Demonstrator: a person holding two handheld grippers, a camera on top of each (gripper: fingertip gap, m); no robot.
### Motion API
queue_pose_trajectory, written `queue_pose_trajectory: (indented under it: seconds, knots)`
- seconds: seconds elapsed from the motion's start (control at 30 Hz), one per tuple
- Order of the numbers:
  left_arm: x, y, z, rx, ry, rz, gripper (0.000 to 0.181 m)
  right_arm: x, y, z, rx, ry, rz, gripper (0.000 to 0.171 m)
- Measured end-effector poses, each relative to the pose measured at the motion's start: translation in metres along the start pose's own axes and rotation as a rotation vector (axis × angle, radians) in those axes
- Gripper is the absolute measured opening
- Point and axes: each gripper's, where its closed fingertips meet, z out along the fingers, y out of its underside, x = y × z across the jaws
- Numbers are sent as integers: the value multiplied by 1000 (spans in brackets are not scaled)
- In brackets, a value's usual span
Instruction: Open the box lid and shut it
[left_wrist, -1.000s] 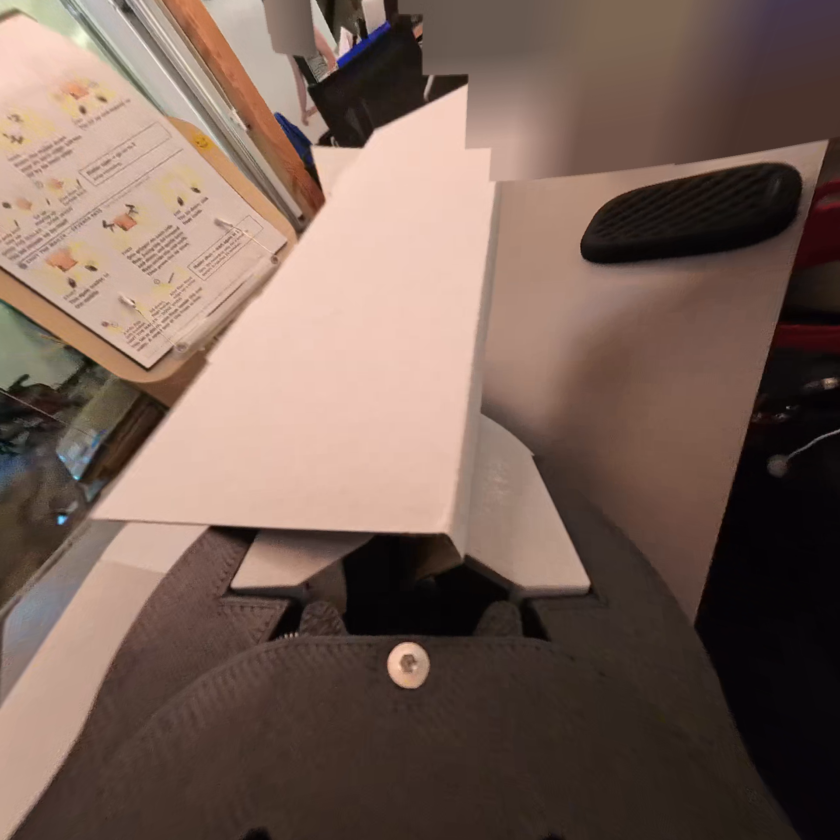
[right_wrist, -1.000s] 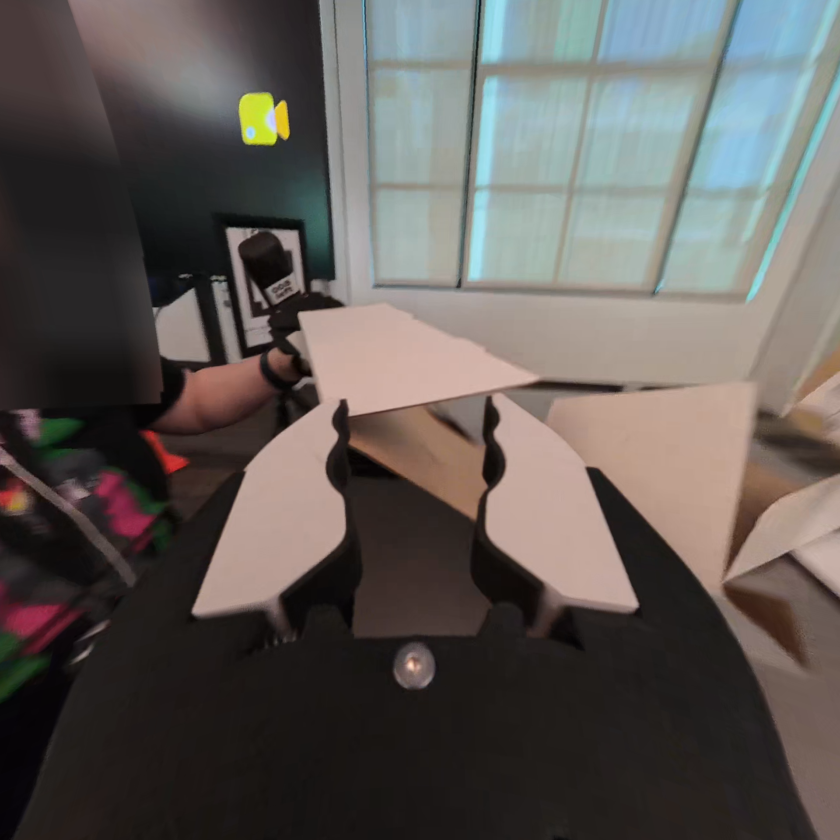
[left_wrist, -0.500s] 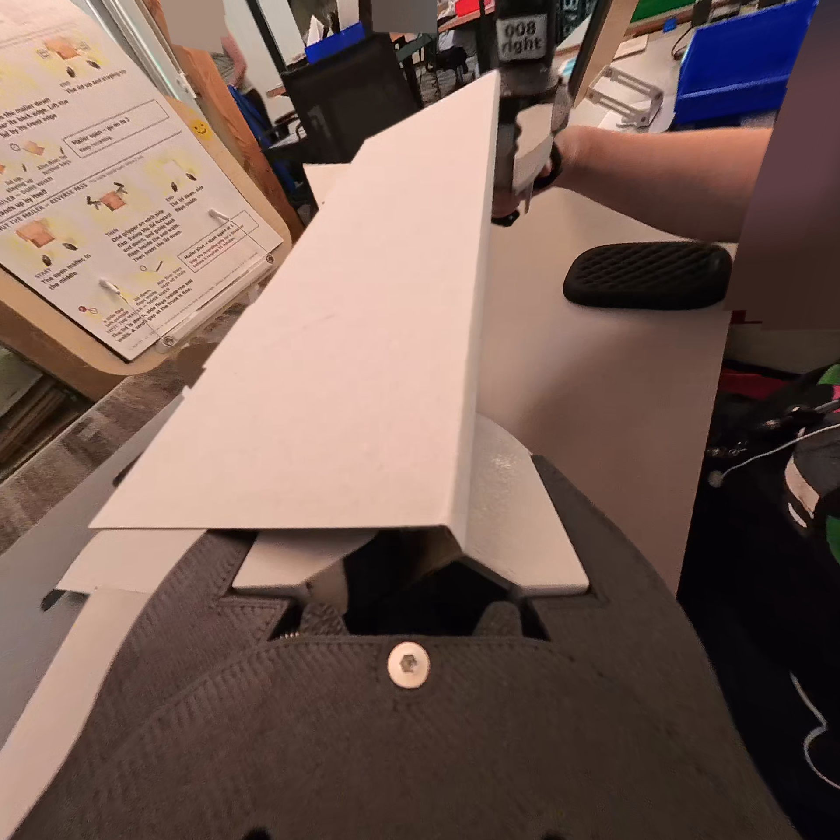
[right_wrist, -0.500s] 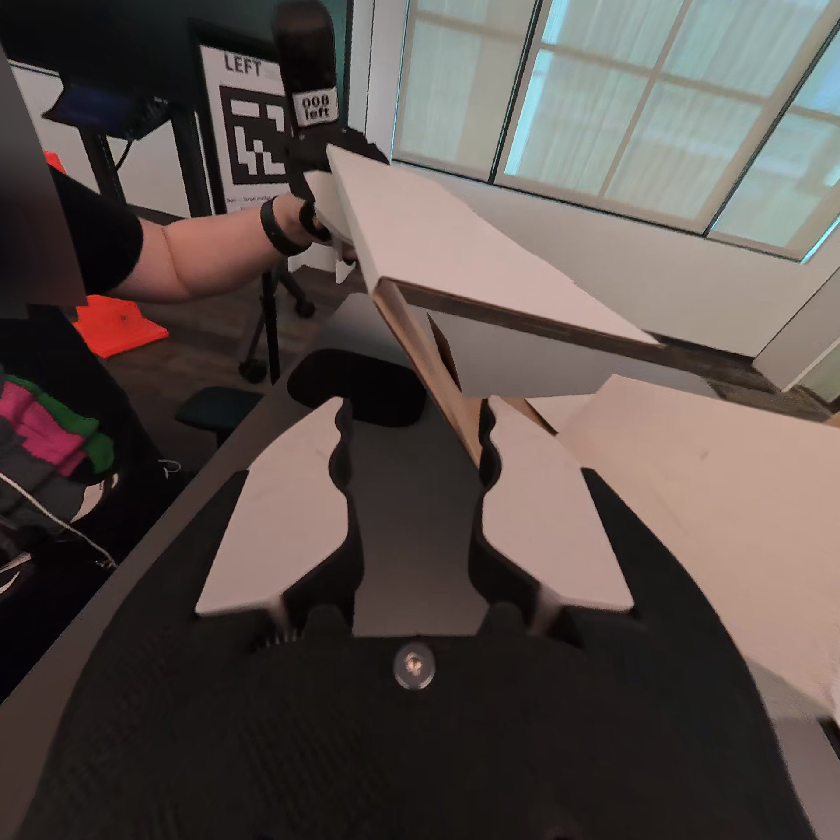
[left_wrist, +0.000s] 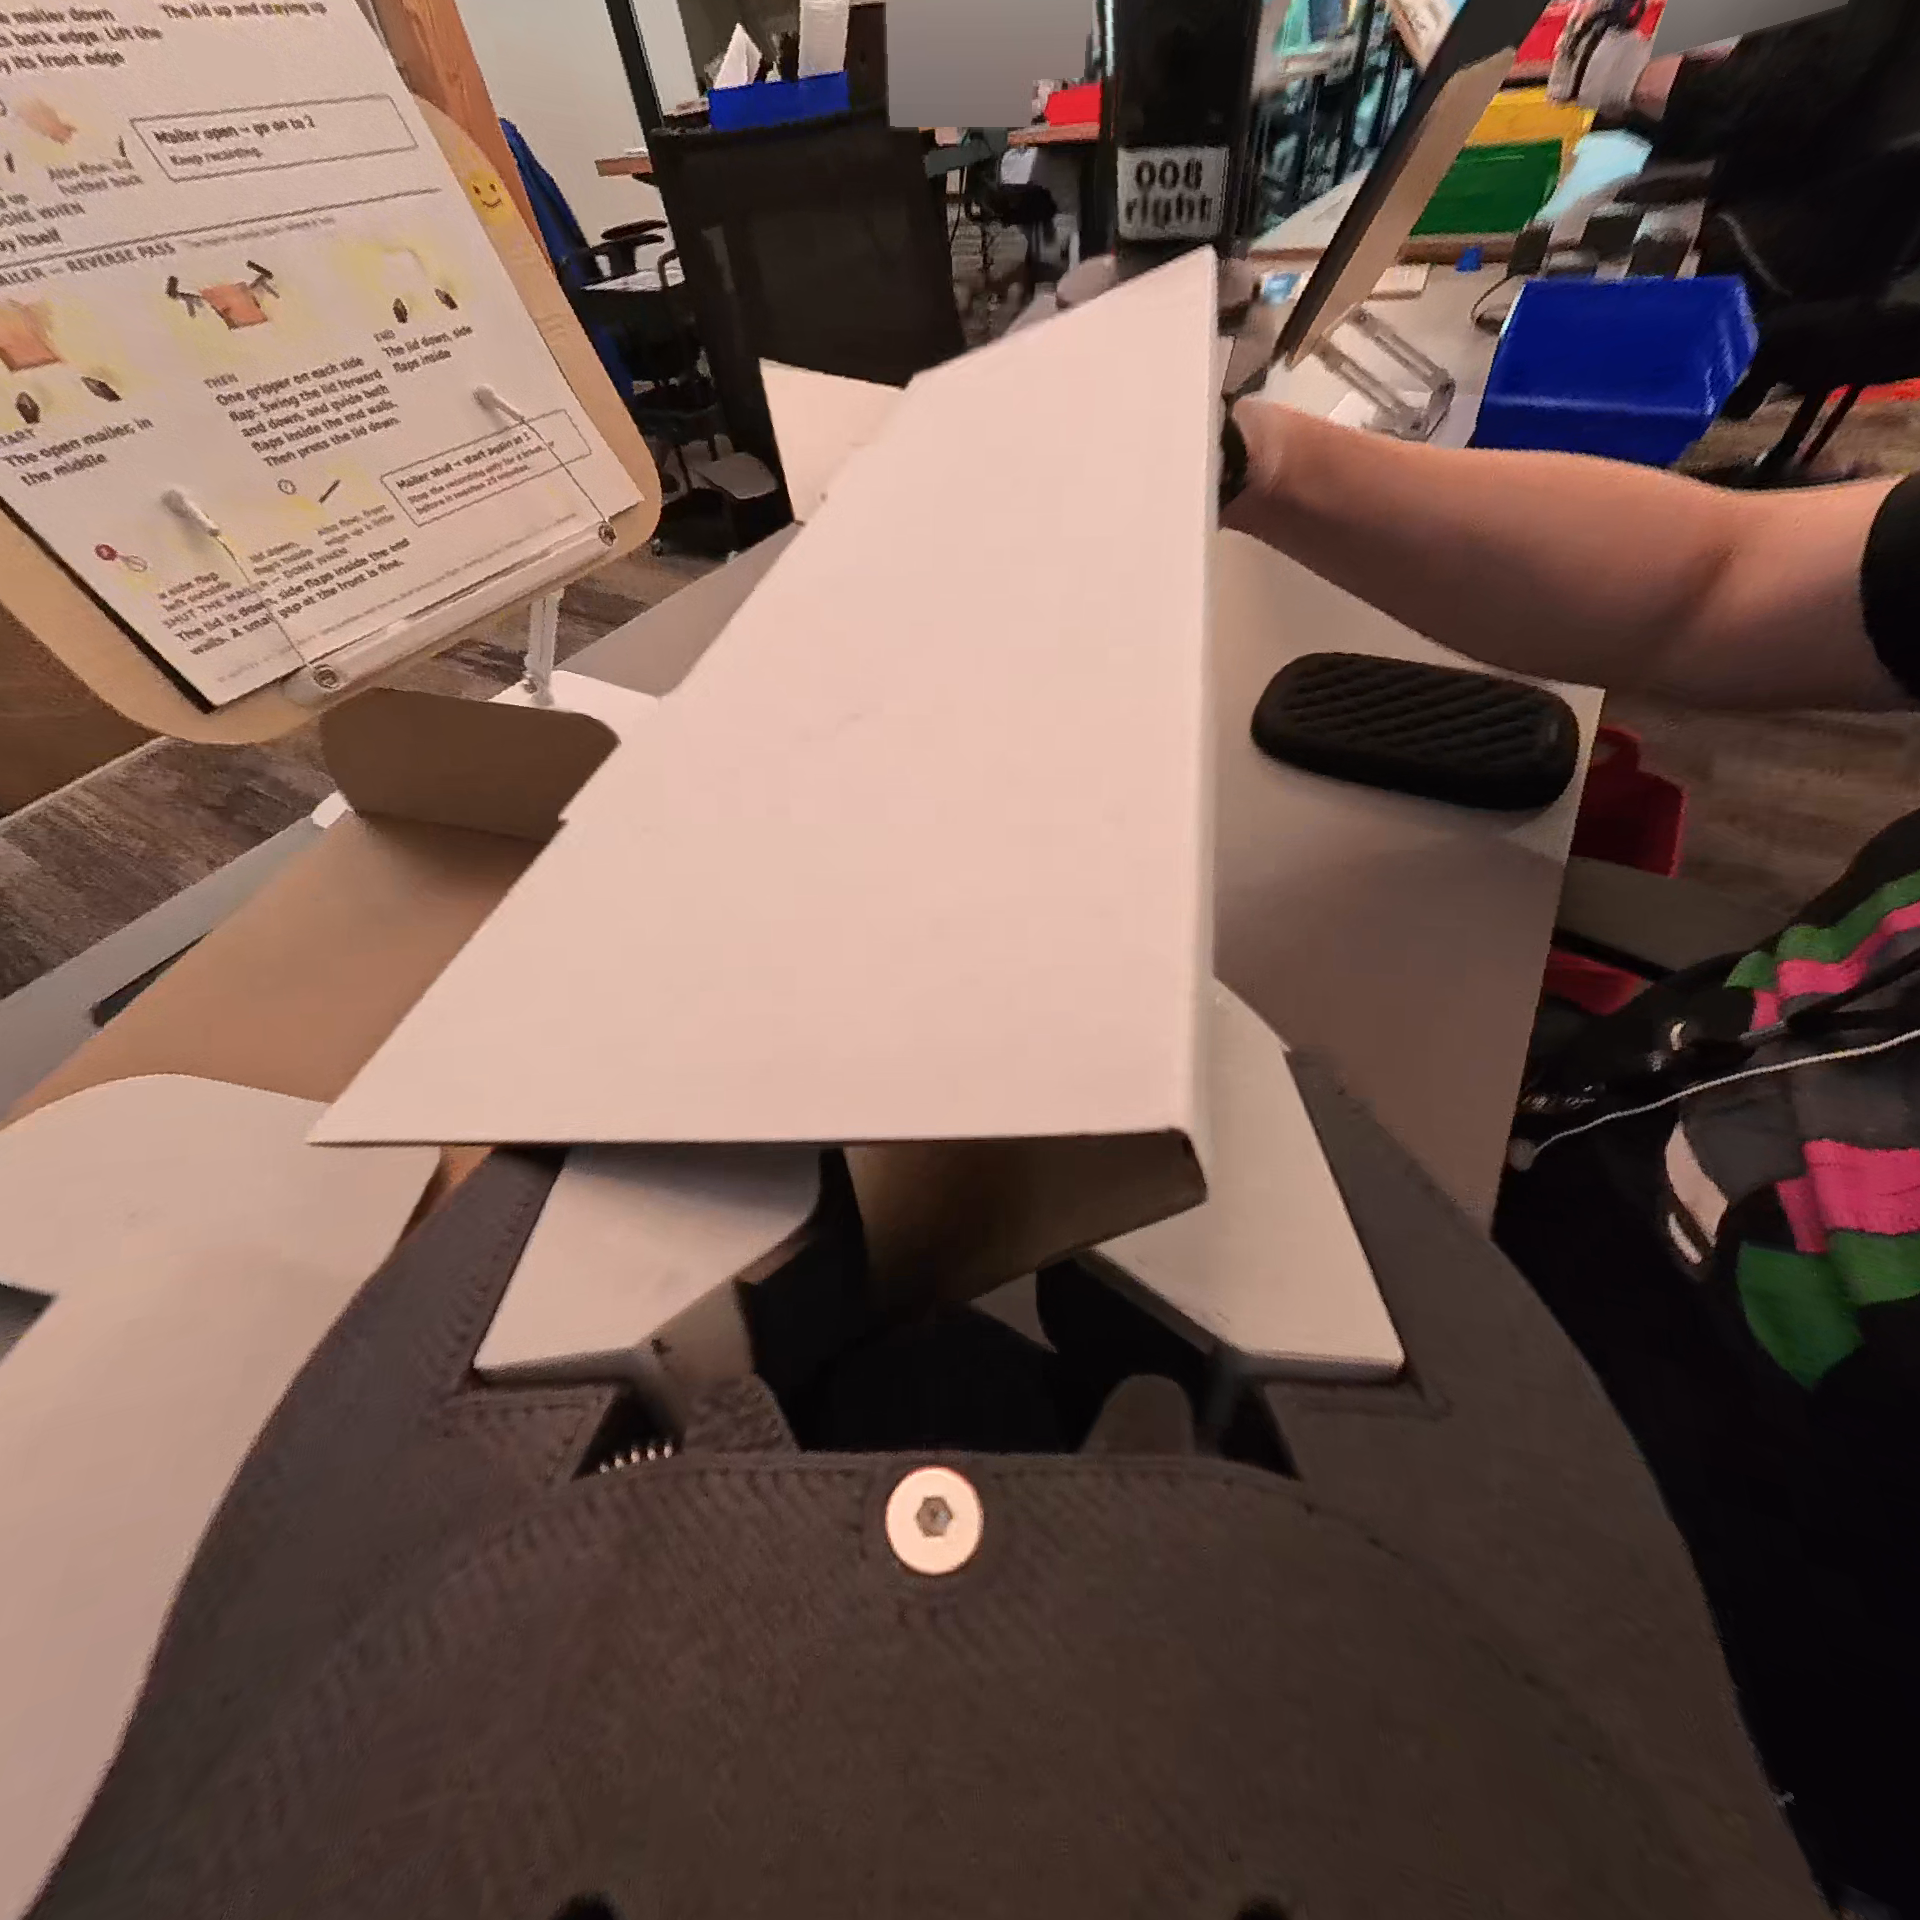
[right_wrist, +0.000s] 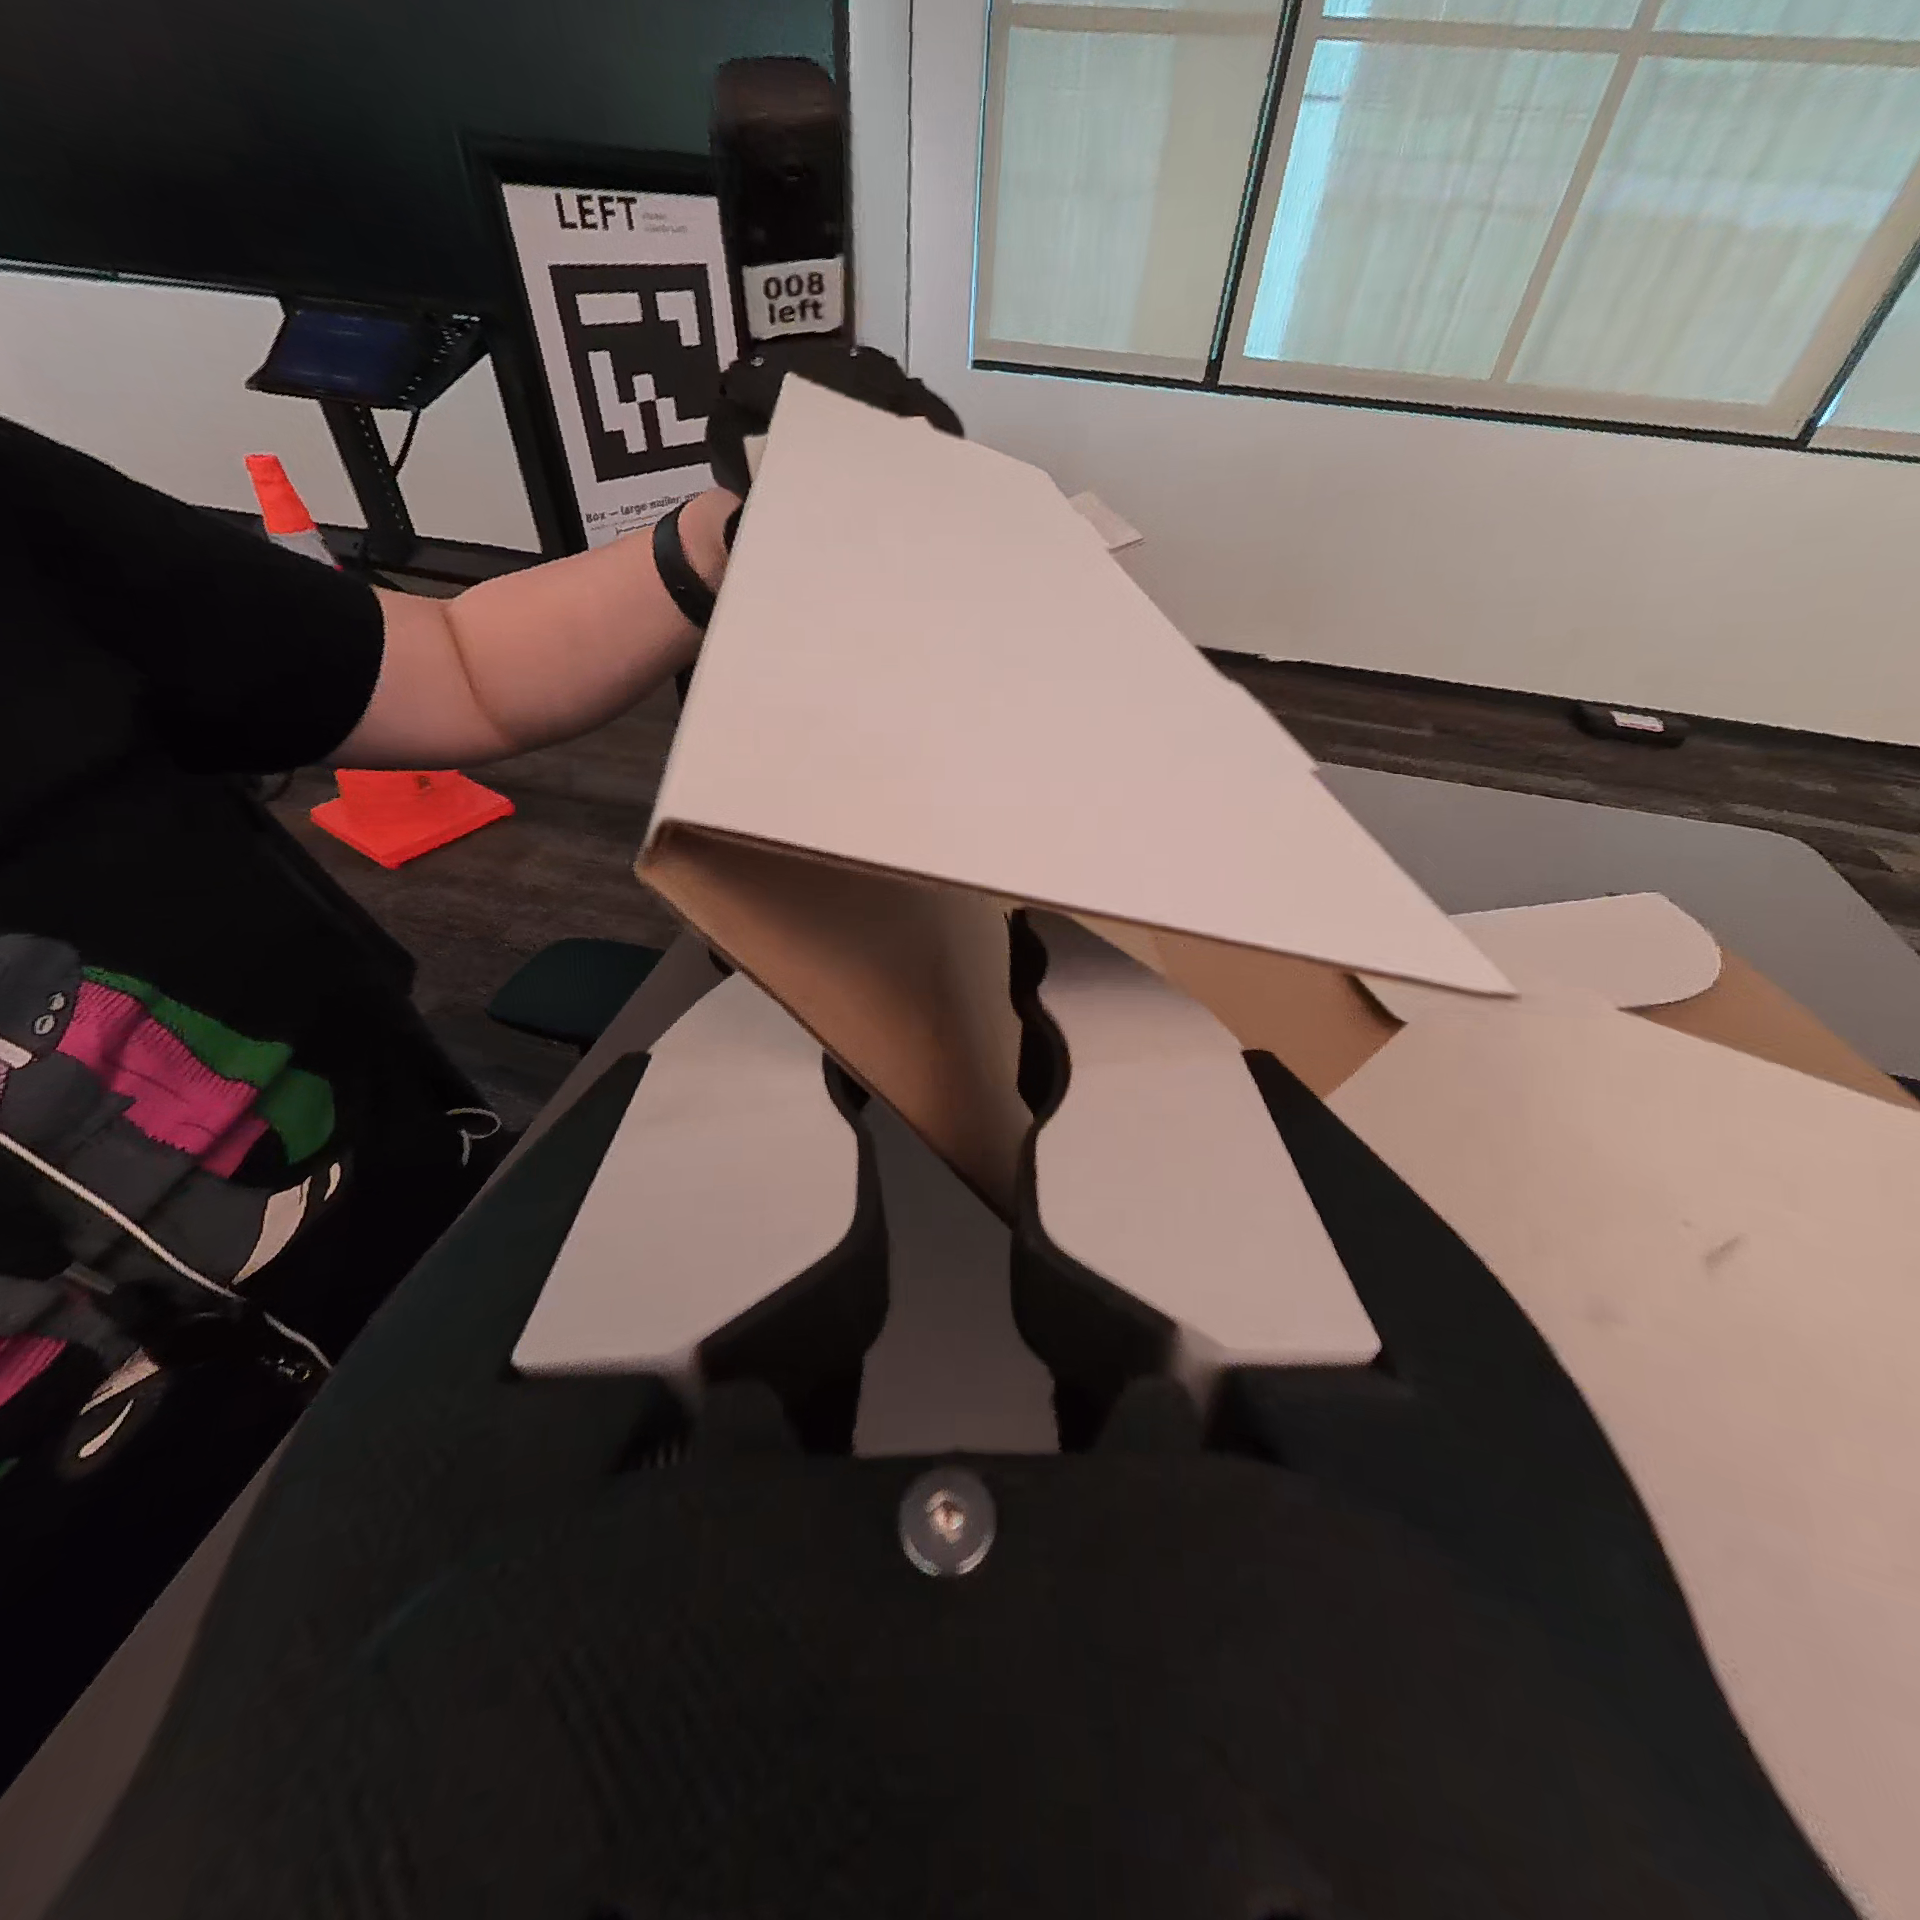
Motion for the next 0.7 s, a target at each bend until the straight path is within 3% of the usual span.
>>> queue_pose_trajectory:
  seconds: [0.1, 0.2, 0.4, 0.6, 0.7]
  knots:
    - [-6, 16, -1, -84, -56, 65, 35, -1, 1, 2, -14, -17, -6, 18]
    - [-7, 18, -3, -64, -43, 59, 22, -6, 3, 4, -33, -62, 11, 10]
    - [6, 27, 1, -87, 128, -162, 7, 0, 12, 4, -87, -113, 289, 8]
    - [11, 42, 5, -81, 131, -366, 14, 4, 29, 4, -182, -30, 534, 26]
    - [18, 51, 6, -78, 110, -402, 17, -6, 32, 1, -182, -17, 540, 32]
